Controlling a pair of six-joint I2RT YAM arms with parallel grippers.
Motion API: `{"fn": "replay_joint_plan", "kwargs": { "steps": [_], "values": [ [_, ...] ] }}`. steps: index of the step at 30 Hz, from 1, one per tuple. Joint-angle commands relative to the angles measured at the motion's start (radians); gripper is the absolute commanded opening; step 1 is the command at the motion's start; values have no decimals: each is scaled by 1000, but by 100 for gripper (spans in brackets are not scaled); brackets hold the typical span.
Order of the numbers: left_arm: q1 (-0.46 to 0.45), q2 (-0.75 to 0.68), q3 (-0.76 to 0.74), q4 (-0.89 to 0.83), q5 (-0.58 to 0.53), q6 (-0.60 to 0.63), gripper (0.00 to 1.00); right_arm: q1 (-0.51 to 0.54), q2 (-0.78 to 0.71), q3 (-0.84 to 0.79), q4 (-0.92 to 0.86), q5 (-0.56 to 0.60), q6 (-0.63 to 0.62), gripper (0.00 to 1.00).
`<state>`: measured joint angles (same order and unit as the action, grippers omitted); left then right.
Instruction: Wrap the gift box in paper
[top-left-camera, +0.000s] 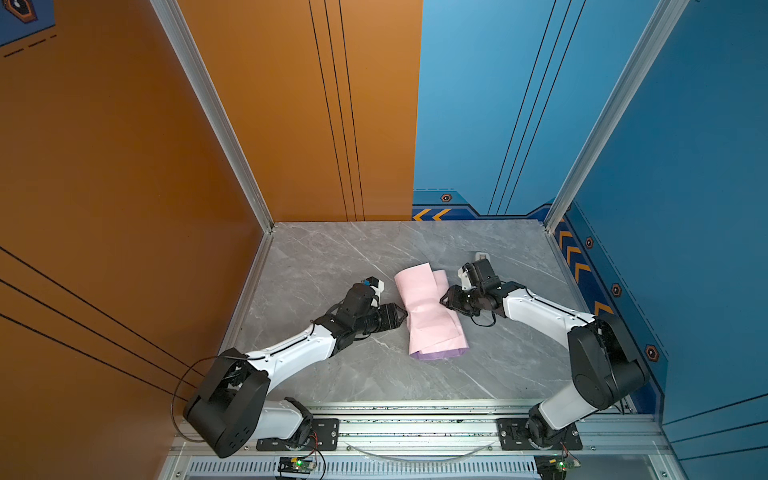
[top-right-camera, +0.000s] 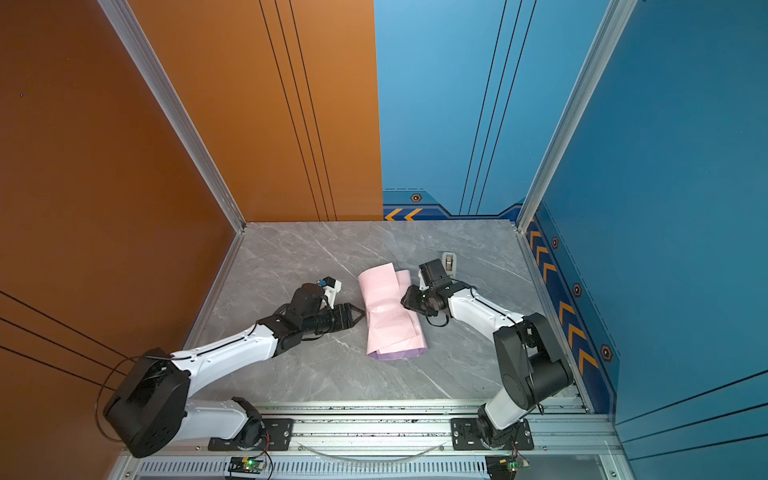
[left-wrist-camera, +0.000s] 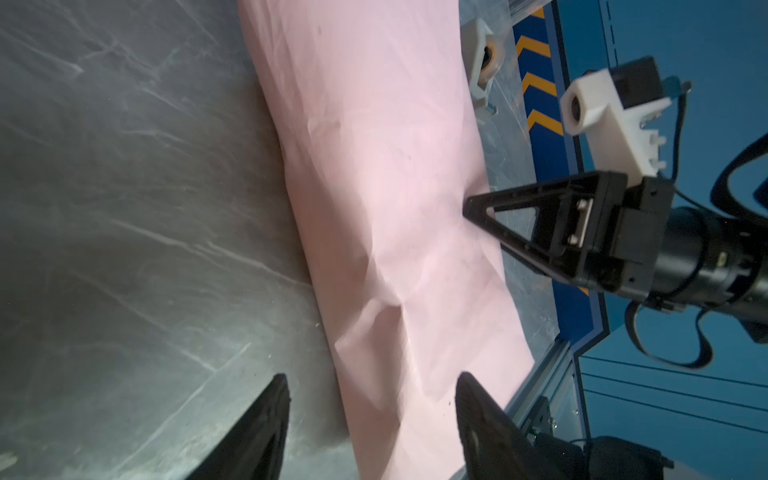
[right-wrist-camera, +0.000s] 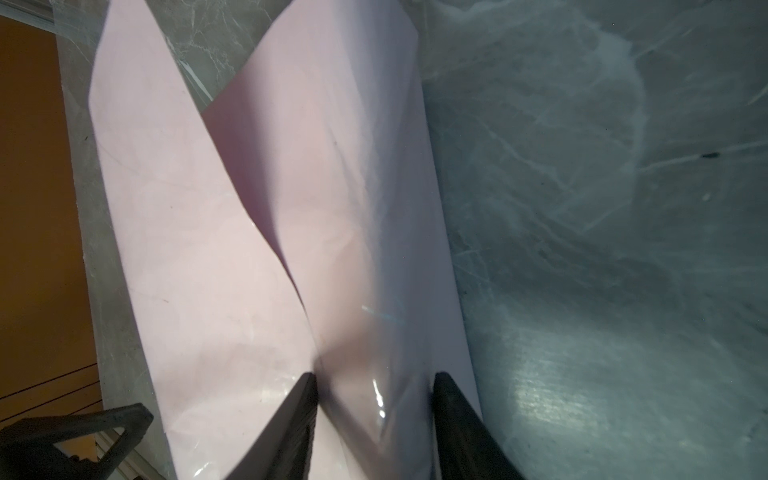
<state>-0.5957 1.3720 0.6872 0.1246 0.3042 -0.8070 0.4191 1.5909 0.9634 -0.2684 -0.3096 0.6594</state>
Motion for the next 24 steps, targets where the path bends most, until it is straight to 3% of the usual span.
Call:
{"fn": "replay_joint_plan", "kwargs": {
  "steps": [1,7,10,16,24],
  "values": [
    [2,63,51,53,44,-23,65,7,-11,-18,-29,7,6,48],
    [7,193,127,60,53,-9,56,3,-36,-15,-15,-18,6,51],
    [14,220,131,61,55,-11,46,-9,-64,-21,-5,-45,9,64],
    [28,195,103,52,47,-6,48,-55,-132,-43,23,-104,24,72],
    [39,151,59,72,49,-7,53,-68,-35,-15,-59,-13,-43,71]
  ]
}}
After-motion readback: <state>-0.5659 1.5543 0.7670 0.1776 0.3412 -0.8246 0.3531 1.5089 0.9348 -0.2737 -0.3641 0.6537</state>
